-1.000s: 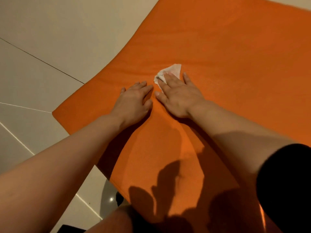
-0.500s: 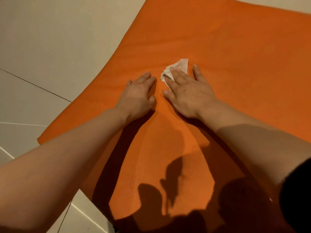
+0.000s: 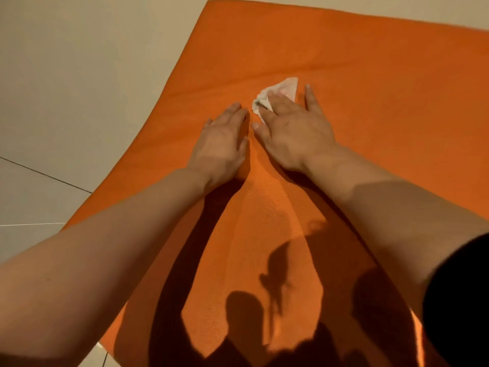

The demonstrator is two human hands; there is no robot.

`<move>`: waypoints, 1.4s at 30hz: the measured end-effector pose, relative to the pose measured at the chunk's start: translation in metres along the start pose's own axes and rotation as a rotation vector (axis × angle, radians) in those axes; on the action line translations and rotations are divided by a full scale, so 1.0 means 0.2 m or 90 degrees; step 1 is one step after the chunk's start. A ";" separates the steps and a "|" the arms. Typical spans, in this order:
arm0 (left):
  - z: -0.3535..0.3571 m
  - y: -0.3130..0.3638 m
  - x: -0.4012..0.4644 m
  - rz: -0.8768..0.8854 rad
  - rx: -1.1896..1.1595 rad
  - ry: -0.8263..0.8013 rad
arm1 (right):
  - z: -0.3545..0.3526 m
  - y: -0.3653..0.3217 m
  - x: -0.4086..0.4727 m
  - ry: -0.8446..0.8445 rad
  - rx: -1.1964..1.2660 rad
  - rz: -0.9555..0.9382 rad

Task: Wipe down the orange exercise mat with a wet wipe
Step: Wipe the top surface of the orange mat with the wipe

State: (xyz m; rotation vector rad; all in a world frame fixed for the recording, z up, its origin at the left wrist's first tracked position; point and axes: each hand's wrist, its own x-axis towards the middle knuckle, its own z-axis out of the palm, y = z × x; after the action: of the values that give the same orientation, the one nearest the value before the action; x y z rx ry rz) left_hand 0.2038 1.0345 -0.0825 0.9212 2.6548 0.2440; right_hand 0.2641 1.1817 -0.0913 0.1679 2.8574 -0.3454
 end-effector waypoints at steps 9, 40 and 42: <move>0.01 0.02 0.12 -0.004 0.049 0.019 | 0.00 0.11 -0.02 0.028 0.008 0.078; -0.04 0.18 0.65 -0.016 0.055 0.002 | -0.12 0.39 0.35 0.078 0.032 0.138; -0.04 0.18 0.65 -0.011 0.061 -0.004 | -0.14 0.40 0.46 0.055 0.017 0.128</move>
State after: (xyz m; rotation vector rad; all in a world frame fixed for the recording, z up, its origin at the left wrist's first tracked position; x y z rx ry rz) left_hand 0.1247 1.1436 -0.0964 0.9261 2.6868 0.1108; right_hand 0.1801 1.2737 -0.1077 0.4831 2.8878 -0.3427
